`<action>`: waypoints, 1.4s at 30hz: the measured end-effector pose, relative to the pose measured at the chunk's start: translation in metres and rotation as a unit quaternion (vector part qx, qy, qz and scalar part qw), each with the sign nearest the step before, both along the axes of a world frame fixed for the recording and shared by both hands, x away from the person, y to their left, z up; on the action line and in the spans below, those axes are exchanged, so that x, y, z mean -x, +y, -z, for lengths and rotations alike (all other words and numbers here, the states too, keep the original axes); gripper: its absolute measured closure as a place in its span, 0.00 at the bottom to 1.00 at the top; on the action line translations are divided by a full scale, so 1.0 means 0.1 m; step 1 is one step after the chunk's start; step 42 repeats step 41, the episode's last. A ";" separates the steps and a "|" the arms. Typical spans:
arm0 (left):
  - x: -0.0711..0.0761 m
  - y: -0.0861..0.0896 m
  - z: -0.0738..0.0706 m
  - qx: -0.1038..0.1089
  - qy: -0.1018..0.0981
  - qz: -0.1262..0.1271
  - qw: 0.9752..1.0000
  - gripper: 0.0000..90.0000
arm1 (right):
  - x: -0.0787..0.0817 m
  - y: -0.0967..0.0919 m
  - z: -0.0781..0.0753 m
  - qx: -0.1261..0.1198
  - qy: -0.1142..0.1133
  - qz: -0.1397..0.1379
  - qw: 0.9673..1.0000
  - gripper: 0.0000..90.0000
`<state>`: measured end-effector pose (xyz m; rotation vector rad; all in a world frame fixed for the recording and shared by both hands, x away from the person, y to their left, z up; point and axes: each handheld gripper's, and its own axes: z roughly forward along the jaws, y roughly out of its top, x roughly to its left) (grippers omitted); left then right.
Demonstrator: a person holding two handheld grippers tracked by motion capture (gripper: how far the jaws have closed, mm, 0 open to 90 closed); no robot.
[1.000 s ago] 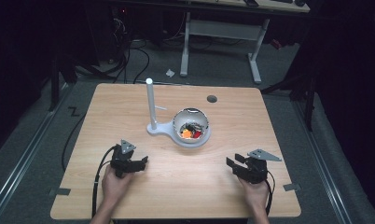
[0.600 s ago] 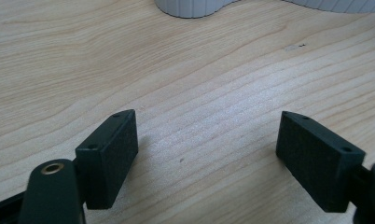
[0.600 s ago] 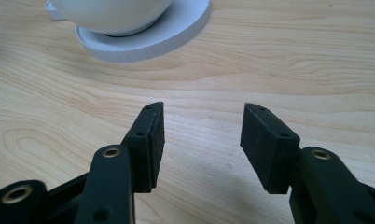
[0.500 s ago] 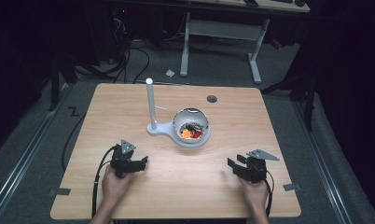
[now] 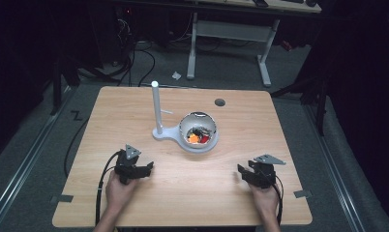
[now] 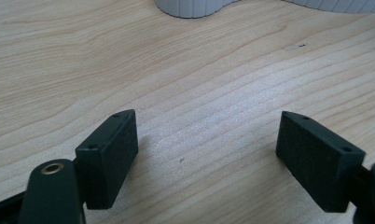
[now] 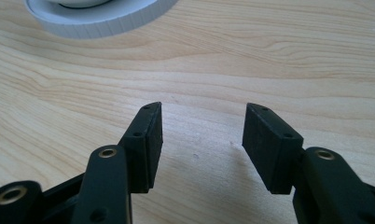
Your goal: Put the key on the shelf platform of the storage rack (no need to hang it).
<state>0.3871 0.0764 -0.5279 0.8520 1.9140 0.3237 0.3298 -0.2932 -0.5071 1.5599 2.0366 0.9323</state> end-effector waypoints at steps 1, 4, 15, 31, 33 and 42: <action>0.00 0.00 0.00 0.000 0.000 0.000 1.000 0.23 | 0.00 0.00 0.01 0.008 0.000 0.000 1.000 0.53; 0.00 0.00 0.00 0.000 0.000 0.000 1.000 0.23 | -0.01 0.00 0.01 0.009 0.002 0.002 1.000 0.53; 0.00 0.00 0.00 -0.001 -0.001 0.001 1.000 0.23 | -0.03 0.00 0.06 0.038 0.008 0.002 0.999 0.52; 0.00 0.00 0.00 -0.001 -0.001 0.000 1.000 0.23 | -0.05 0.00 0.11 0.045 0.001 0.009 0.999 0.48; 0.00 0.00 0.00 -0.001 -0.001 0.000 1.000 0.23 | -0.05 0.00 0.11 0.045 0.001 0.008 0.999 0.47; 0.00 0.00 0.00 -0.002 -0.002 0.001 1.000 0.23 | -0.05 0.00 0.11 0.045 0.001 0.007 0.999 0.46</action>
